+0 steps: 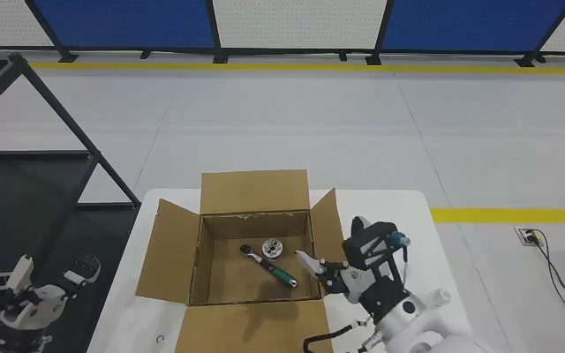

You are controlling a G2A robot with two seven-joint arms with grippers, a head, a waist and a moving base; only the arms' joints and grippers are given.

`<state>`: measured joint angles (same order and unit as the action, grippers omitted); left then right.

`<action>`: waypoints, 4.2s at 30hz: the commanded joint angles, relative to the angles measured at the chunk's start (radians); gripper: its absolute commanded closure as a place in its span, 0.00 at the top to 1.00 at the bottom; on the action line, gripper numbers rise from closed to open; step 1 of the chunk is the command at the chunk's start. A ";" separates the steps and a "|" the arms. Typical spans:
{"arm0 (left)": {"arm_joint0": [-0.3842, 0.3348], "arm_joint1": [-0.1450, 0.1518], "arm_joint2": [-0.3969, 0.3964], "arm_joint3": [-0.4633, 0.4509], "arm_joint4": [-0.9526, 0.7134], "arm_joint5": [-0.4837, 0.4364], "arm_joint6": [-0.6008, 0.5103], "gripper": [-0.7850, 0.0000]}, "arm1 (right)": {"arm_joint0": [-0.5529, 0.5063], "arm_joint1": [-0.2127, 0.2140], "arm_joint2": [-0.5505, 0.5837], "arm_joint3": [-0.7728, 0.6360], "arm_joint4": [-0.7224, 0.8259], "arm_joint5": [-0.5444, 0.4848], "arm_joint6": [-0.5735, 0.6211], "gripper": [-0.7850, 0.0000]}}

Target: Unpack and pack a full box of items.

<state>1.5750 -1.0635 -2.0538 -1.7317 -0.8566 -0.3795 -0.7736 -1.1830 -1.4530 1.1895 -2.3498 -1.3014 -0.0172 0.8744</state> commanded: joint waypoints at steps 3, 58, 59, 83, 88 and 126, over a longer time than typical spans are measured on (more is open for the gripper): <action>0.008 -0.001 -0.014 0.003 -0.013 -0.006 -0.027 1.00 | 0.084 -0.011 -0.098 0.069 0.000 0.052 0.102 1.00; 0.060 -0.023 -0.012 -0.051 -0.048 0.005 -0.099 1.00 | 0.815 -0.234 -0.472 1.421 0.294 0.265 0.148 1.00; 0.059 -0.023 -0.012 -0.050 -0.046 0.005 -0.101 1.00 | 0.819 -0.238 -0.473 1.434 0.301 0.262 0.143 1.00; 0.044 -0.031 -0.020 -0.039 -0.030 0.013 -0.098 1.00 | 0.899 -0.335 -0.508 1.746 0.334 0.238 0.022 0.27; 0.043 -0.032 -0.017 -0.039 -0.026 0.015 -0.100 1.00 | 0.908 -0.346 -0.505 1.768 0.331 0.239 0.007 0.00; -0.001 -0.037 0.063 -0.063 0.041 0.059 -0.128 1.00 | 0.162 -0.129 -0.207 0.147 -0.175 0.046 0.251 0.00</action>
<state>1.5746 -1.1006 -1.9933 -1.7936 -0.8165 -0.3217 -0.9002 -1.0092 -1.5837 0.9804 -2.1702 -1.4549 0.0208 1.1214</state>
